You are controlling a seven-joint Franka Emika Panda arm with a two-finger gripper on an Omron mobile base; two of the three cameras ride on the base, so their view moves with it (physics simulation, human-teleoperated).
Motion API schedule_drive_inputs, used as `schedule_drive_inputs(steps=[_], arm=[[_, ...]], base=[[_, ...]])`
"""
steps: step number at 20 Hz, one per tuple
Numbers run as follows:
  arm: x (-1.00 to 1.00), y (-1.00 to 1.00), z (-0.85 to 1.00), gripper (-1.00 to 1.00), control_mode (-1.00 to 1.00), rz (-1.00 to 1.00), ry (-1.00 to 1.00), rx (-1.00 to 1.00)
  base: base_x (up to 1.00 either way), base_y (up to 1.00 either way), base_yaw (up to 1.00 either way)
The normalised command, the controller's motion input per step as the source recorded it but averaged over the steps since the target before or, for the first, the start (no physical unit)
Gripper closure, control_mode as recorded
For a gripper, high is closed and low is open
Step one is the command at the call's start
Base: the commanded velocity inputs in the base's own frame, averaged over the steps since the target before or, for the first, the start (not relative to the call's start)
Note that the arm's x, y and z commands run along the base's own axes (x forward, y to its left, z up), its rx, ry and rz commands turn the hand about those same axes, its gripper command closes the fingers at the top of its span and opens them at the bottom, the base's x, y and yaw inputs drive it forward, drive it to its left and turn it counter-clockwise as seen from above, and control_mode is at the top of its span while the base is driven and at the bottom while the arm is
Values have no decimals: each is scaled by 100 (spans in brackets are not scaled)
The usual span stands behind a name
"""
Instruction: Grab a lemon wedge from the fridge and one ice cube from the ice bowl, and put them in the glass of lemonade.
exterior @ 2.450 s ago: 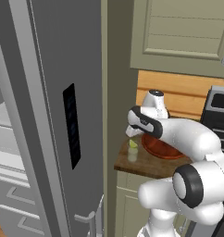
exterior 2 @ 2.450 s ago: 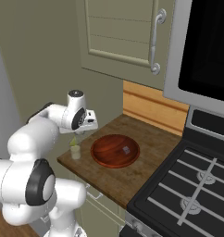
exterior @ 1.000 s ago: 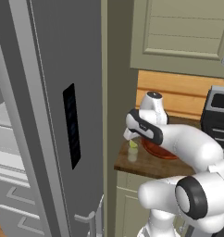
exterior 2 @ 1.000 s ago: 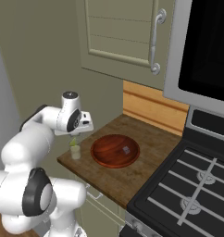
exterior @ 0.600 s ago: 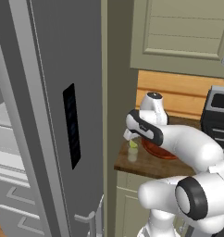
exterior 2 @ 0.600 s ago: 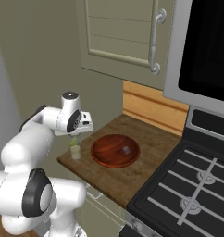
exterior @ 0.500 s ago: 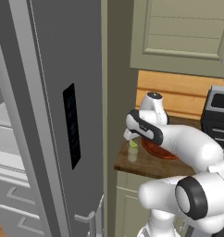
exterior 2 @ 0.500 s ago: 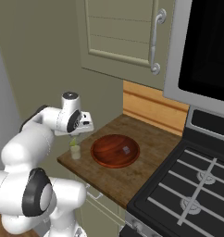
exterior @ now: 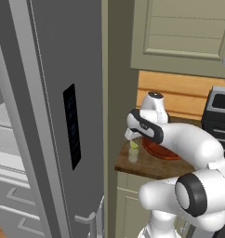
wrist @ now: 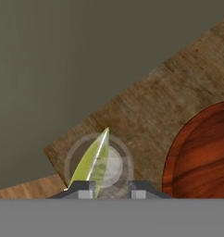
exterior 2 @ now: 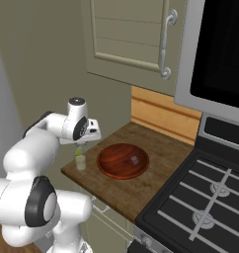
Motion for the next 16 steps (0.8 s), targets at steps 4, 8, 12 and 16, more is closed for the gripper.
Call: schedule_drive_inputs(steps=[4,8,12,16], arm=[[0,0,0,-100,-100,0,0,0],[0,0,0,-100,-100,0,0,0],[0,0,0,-100,-100,0,0,0],[0,0,0,-100,-100,0,0,0]], base=[[0,0,0],[0,0,0],[0,0,0],[0,0,0]])
